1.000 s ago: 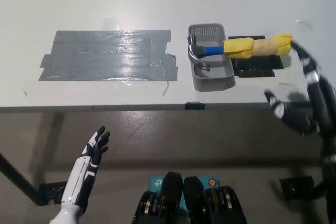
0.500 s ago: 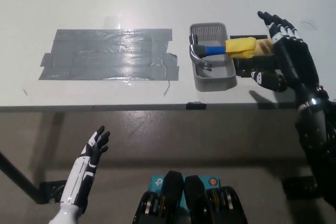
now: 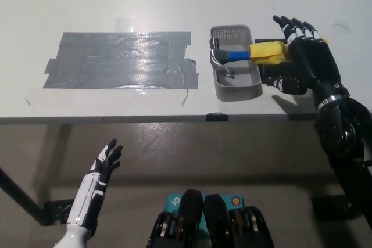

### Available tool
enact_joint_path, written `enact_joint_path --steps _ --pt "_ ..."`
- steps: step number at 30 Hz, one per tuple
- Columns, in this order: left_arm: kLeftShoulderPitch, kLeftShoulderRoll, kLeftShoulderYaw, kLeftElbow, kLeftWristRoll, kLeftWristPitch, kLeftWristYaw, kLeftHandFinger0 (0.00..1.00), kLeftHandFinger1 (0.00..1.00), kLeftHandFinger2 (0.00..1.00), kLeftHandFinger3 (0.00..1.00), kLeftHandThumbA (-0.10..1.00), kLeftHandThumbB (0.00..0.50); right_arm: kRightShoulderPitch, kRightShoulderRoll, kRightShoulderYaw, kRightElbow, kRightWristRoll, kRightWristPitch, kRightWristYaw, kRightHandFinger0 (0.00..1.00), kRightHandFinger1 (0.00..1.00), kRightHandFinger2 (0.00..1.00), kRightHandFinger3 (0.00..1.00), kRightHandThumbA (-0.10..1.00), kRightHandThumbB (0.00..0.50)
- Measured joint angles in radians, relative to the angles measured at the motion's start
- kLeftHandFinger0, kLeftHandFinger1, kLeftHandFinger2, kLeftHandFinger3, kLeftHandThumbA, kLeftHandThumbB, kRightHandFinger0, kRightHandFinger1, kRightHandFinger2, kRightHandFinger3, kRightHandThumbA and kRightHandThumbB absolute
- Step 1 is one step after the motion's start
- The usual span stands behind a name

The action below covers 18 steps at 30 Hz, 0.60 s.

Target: The robot picks the hammer with right hand and hits the black area on the desk and places it back.

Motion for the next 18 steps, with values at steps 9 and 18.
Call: enact_joint_path --steps 9,18 --pt "0.001 -0.001 0.000 0.000 0.001 -0.017 0.001 1.00 1.00 1.00 1.00 1.00 0.106 -0.061 0.001 0.019 0.076 -0.010 0.021 0.002 1.00 1.00 1.00 1.00 0.99 0.390" --pt "0.001 -0.005 0.000 0.000 0.004 -0.028 0.001 1.00 1.00 1.00 1.00 1.00 0.133 -0.116 0.002 0.025 0.139 -0.009 0.030 0.003 1.00 1.00 1.00 1.00 0.99 0.375"
